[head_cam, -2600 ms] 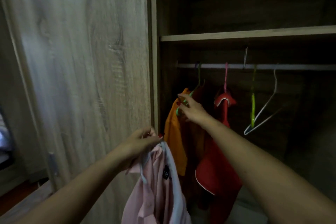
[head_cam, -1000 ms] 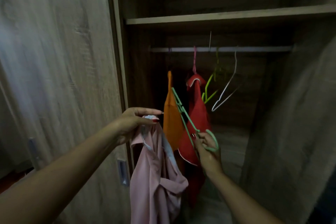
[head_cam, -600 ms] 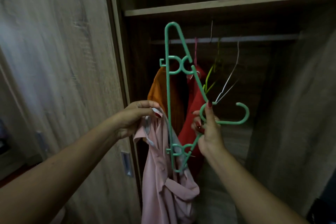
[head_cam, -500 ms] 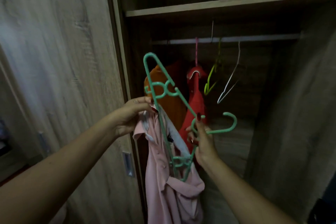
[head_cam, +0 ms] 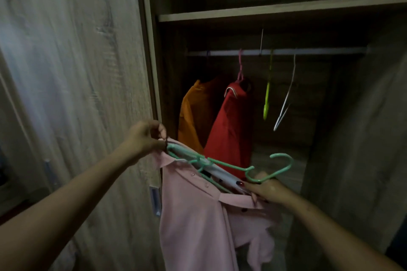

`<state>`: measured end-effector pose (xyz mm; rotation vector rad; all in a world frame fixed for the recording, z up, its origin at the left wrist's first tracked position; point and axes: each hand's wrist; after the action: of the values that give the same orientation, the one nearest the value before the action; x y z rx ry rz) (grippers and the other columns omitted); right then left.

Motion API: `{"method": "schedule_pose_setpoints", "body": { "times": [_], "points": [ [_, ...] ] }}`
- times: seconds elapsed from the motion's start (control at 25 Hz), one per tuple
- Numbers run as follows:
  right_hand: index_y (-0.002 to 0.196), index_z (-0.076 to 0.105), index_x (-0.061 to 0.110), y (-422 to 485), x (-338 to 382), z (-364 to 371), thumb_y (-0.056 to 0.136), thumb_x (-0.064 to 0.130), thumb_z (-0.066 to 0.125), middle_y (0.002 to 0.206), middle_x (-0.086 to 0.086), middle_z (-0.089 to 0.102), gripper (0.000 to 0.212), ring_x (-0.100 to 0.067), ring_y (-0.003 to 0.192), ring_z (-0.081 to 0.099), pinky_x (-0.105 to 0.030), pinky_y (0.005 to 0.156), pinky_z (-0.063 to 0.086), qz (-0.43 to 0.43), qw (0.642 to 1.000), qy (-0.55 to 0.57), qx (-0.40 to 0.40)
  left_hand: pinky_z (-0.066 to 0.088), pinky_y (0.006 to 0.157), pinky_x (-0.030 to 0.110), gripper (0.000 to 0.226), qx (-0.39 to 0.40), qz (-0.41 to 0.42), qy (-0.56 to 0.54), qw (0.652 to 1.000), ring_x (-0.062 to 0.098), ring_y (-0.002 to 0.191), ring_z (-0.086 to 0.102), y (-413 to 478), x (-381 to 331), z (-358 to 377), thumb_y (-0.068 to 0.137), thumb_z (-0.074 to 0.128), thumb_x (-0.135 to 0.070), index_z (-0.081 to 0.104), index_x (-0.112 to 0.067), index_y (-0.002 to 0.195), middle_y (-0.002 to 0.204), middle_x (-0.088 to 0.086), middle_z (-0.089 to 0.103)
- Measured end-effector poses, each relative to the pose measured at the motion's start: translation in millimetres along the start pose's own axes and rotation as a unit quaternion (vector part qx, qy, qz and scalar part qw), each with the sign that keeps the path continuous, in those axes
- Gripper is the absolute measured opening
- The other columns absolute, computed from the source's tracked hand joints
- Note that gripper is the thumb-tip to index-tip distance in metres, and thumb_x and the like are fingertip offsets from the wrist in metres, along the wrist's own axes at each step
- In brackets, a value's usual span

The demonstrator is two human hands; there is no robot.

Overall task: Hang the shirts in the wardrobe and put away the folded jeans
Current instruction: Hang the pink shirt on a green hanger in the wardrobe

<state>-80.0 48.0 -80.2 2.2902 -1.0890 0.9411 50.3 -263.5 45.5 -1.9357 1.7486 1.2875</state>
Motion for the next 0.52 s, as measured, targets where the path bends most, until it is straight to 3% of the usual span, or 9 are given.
{"method": "schedule_pose_setpoints", "body": {
  "times": [0.12, 0.24, 0.36, 0.52],
  "points": [
    [0.06, 0.06, 0.016, -7, -2, 1, 0.087, 0.036, 0.064, 0.041, 0.009, 0.053, 0.034, 0.001, 0.038, 0.046, -0.02, 0.048, 0.039, 0.04, 0.999, -0.028, 0.012, 0.053, 0.058, 0.02, 0.024, 0.017, 0.069, 0.079, 0.994, 0.014, 0.069, 0.064, -1, -8, 6, 0.074, 0.068, 0.006, 0.06, -0.016, 0.069, 0.073, 0.001, 0.064],
    [0.063, 0.065, 0.017, -8, 13, -4, 0.082, 0.034, 0.069, 0.052, 0.006, 0.06, 0.026, -0.002, 0.048, 0.049, -0.027, 0.054, 0.041, 0.024, 0.999, -0.032, 0.035, 0.053, 0.06, 0.017, 0.022, 0.042, 0.103, 0.11, 0.988, 0.008, 0.07, 0.064, -4, -18, 19, 0.072, 0.071, 0.002, 0.06, -0.017, 0.071, 0.073, -0.004, 0.063],
    [0.069, 0.06, 0.019, 1, 41, -18, 0.079, 0.021, 0.071, 0.06, -0.001, 0.058, 0.014, -0.006, 0.054, 0.049, -0.026, 0.055, 0.039, -0.075, 0.995, 0.064, 0.01, 0.056, 0.065, 0.026, 0.023, 0.077, 0.093, 0.041, 0.992, 0.013, 0.072, 0.066, -5, -26, 33, 0.067, 0.073, 0.003, 0.062, -0.018, 0.072, 0.076, 0.0, 0.066],
    [0.074, 0.06, 0.016, 2, 62, -24, 0.088, 0.01, 0.062, 0.055, 0.004, 0.063, 0.016, -0.002, 0.05, 0.053, -0.017, 0.053, 0.04, -0.115, 0.992, 0.047, 0.032, 0.056, 0.074, 0.029, 0.024, 0.159, 0.085, -0.092, 0.979, 0.013, 0.083, 0.067, -7, -19, 59, 0.07, 0.077, -0.008, 0.065, -0.02, 0.087, 0.088, 0.002, 0.068]
  ]
}}
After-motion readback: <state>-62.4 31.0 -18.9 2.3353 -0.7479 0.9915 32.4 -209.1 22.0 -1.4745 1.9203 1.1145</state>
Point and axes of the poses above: each hand's wrist, its own y-axis towards the middle knuckle, its own z-axis out of the palm, x = y × z
